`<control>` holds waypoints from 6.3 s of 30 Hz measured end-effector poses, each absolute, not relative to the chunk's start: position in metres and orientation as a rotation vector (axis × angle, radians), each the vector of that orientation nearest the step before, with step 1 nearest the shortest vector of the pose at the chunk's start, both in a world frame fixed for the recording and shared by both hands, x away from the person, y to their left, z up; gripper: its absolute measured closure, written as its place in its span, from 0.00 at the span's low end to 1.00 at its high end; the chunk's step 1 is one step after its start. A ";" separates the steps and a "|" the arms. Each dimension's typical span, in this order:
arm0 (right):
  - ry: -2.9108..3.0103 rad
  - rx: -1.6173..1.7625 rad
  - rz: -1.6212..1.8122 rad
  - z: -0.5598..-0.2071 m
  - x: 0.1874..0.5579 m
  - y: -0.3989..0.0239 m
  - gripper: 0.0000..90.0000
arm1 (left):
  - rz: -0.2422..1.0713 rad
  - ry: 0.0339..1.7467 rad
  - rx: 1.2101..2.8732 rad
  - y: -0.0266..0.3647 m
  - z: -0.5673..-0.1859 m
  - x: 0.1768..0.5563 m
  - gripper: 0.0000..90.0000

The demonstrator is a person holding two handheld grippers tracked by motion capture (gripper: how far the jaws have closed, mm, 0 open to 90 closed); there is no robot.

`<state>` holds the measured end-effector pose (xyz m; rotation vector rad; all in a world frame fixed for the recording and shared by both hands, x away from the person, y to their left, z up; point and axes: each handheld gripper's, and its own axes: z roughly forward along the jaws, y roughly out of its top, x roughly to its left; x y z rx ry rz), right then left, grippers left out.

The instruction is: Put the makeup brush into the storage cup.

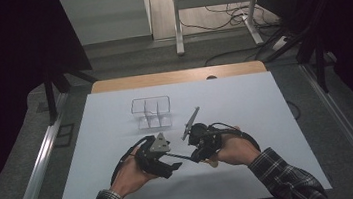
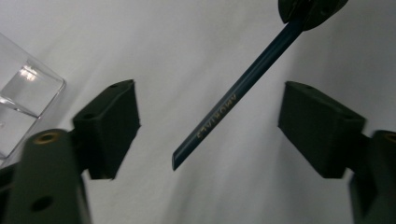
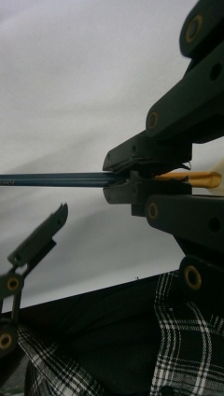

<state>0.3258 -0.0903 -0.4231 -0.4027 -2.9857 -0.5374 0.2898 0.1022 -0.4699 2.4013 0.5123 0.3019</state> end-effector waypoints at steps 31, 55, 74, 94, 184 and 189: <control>-3.069 -0.481 -0.773 -0.431 0.335 -0.099 0.12 | 0.125 0.374 2.508 0.100 -0.470 0.287 0.94; -2.932 -0.898 -1.173 -0.431 0.337 -0.161 0.00 | 0.108 0.593 2.346 0.136 -0.459 0.279 0.94; -2.836 -0.939 -1.293 -0.437 0.331 -0.163 0.00 | 0.091 0.664 2.154 0.162 -0.452 0.269 0.94; -2.655 -0.855 -1.350 -0.425 0.322 -0.135 0.12 | 0.047 0.541 2.132 0.138 -0.456 0.271 0.94; -2.974 -0.716 -1.186 -0.442 0.317 -0.129 0.00 | 0.103 0.604 2.338 0.125 -0.461 0.283 0.92; -3.003 -0.742 -1.198 -0.440 0.317 -0.134 0.00 | 0.102 0.619 2.324 0.128 -0.460 0.283 0.92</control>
